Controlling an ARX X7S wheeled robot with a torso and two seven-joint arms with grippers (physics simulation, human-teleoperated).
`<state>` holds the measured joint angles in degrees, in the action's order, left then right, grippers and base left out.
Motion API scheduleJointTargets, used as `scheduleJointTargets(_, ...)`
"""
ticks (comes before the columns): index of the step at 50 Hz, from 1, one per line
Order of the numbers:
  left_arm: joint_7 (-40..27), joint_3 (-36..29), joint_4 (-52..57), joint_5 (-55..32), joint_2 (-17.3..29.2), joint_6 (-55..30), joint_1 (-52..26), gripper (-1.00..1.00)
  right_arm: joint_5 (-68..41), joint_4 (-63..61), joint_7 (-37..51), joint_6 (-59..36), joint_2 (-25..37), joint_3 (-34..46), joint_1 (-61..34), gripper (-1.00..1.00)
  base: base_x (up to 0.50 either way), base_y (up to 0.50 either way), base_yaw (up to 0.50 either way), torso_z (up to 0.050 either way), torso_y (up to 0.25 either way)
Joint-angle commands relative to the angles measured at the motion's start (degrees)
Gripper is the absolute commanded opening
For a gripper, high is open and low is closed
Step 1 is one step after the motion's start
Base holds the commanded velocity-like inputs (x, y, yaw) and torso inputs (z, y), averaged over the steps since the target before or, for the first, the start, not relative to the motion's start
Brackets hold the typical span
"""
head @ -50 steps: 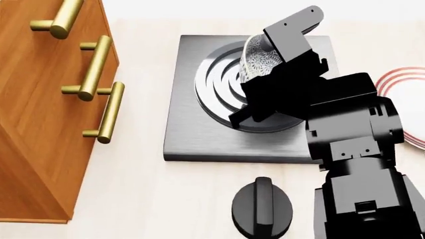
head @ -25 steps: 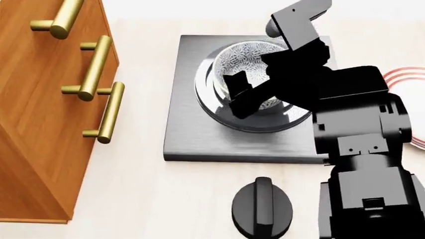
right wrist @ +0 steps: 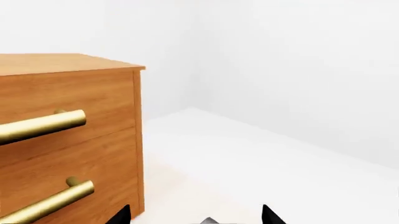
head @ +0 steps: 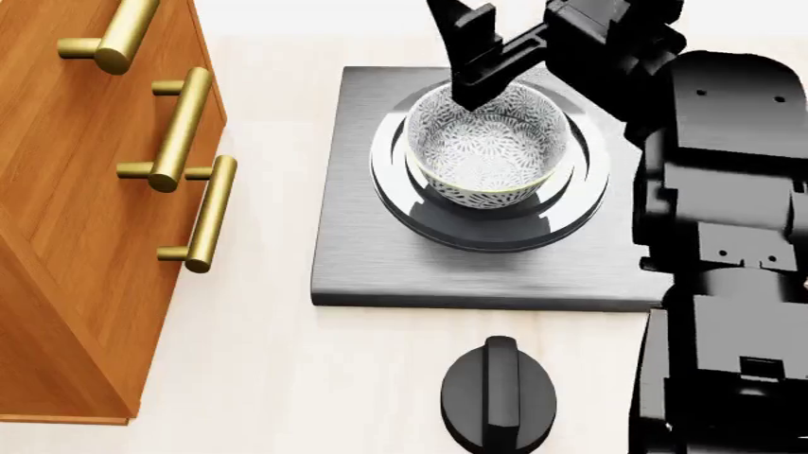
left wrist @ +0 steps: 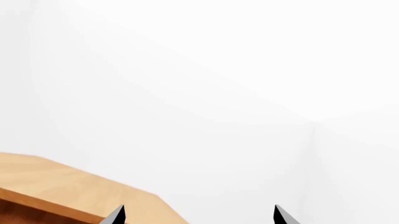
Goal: Put the bowl on the stove.
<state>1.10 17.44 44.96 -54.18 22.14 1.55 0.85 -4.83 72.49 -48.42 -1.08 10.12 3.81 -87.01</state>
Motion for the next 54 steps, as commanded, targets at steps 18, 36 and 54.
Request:
scheduleJointTargets(18,2.31,0.64,0.11,-0.90,-1.05,1.35,0.07,1.00,-11.85,-67.96,7.72,-22.01,1.96,-19.96,34.60,1.00,0.00,0.00,0.00,0.000,0.000)
scheduleJointTargets(36,1.76,0.92,0.60,-1.40,-0.63,1.73,0.22,1.00,-19.69,-78.73,13.36,-23.40,-0.66,-31.24,40.24,1.00,0.00,0.00,0.00,0.000,0.000)
scheduleJointTargets(54,0.76,1.31,0.13,-1.43,-0.21,1.87,-0.14,1.00,-22.48,-72.72,19.23,-15.18,-3.58,-39.20,36.23,1.00,0.00,0.00,0.00,0.000,0.000)
